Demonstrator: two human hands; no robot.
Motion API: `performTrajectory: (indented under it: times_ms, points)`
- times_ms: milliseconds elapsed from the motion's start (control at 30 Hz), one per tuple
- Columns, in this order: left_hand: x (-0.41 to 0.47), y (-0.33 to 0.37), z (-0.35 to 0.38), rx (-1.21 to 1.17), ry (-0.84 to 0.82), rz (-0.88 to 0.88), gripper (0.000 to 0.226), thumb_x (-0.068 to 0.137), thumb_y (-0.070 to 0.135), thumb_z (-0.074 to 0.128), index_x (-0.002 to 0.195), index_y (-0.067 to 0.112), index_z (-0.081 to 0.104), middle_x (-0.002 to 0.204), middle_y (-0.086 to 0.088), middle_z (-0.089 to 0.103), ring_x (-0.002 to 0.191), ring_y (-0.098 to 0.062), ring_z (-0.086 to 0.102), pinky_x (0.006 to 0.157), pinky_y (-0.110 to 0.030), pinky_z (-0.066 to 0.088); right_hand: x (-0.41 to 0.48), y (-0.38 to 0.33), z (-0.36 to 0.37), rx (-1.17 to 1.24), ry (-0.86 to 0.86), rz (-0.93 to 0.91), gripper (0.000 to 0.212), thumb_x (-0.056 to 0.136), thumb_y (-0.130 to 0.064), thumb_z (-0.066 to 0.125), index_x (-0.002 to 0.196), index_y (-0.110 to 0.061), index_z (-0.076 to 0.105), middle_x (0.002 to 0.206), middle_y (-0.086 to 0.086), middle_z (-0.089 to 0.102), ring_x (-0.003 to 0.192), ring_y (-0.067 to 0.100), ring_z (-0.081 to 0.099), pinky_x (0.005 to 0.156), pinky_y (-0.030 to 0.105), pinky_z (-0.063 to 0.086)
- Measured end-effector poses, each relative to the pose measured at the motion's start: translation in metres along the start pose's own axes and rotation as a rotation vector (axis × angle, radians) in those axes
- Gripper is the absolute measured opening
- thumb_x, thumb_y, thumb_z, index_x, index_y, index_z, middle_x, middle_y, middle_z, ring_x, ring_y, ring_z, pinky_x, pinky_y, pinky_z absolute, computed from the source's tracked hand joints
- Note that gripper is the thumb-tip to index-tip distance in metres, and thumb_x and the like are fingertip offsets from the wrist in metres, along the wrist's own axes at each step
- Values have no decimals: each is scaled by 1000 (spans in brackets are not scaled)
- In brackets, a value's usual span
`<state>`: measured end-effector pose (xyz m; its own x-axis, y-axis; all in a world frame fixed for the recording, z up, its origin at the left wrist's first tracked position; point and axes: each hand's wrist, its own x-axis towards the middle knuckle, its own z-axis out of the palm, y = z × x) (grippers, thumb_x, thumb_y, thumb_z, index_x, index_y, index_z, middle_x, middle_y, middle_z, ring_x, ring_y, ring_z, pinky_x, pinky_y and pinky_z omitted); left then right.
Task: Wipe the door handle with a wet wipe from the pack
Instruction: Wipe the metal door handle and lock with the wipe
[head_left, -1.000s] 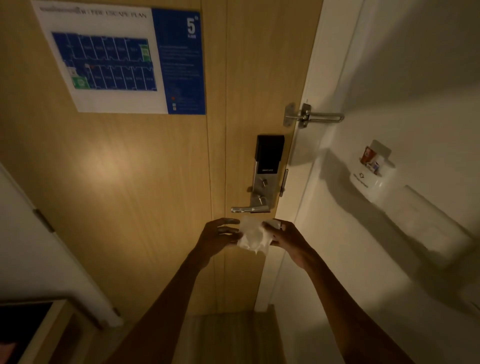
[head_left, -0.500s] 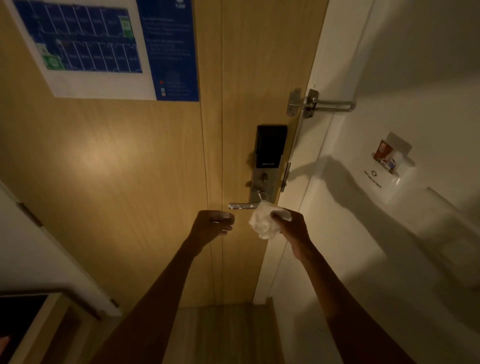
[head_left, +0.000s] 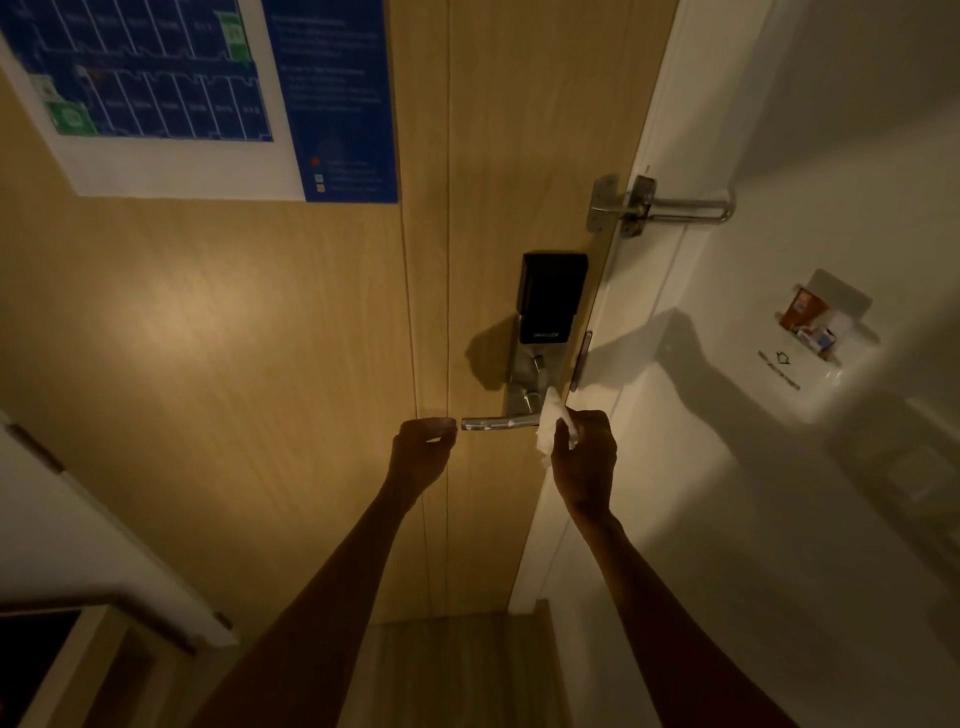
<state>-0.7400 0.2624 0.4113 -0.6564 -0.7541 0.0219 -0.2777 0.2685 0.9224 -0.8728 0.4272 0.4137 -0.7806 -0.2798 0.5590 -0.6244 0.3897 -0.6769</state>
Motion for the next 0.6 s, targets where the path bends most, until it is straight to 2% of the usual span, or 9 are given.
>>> performTrajectory:
  times_ms: [100, 167, 300, 400, 533, 600]
  points:
    - [2, -8, 1, 14, 28, 129, 15, 82, -5, 66, 93, 1, 74, 90, -18, 73, 82, -36, 69, 75, -56, 56, 2, 1, 1, 75, 73, 58, 18, 90, -14, 65, 103, -2, 68, 106, 18, 65, 94, 29, 66, 83, 33, 52]
    - [4, -9, 1, 13, 35, 155, 13, 82, -5, 67, 90, 2, 75, 84, -19, 73, 76, -37, 69, 69, -57, 56, 5, 0, -2, 127, 115, 100, 18, 90, -11, 65, 104, 0, 68, 108, 19, 63, 94, 30, 66, 84, 38, 55]
    - [7, -9, 1, -9, 47, 159, 7, 83, 6, 70, 85, 10, 76, 72, -18, 70, 65, -36, 66, 61, -56, 55, 3, 7, 11, 42, -91, 5, 27, 87, -8, 68, 113, -3, 66, 115, 16, 59, 97, 29, 65, 85, 33, 55]
    - [6, -4, 0, 38, 52, 152, 8, 85, 12, 70, 85, 7, 76, 71, -18, 70, 67, -35, 67, 62, -50, 55, 2, 10, 23, 80, -201, -21, 35, 84, -8, 71, 118, -3, 62, 120, 13, 56, 103, 28, 63, 82, 40, 59]
    - [7, 1, 0, 15, 46, 132, 8, 84, 9, 70, 88, 7, 76, 74, -19, 72, 67, -30, 67, 65, -46, 56, 0, 8, 27, 188, -239, -49, 39, 83, -8, 72, 120, -4, 59, 119, 10, 57, 109, 21, 60, 90, 30, 55]
    - [7, 1, -2, -8, 32, 124, 9, 84, 5, 70, 89, 7, 76, 75, -19, 72, 65, -25, 66, 65, -44, 56, -1, 9, 28, 222, -257, -86, 40, 82, -8, 73, 120, -5, 59, 119, 9, 58, 112, 20, 59, 93, 33, 54]
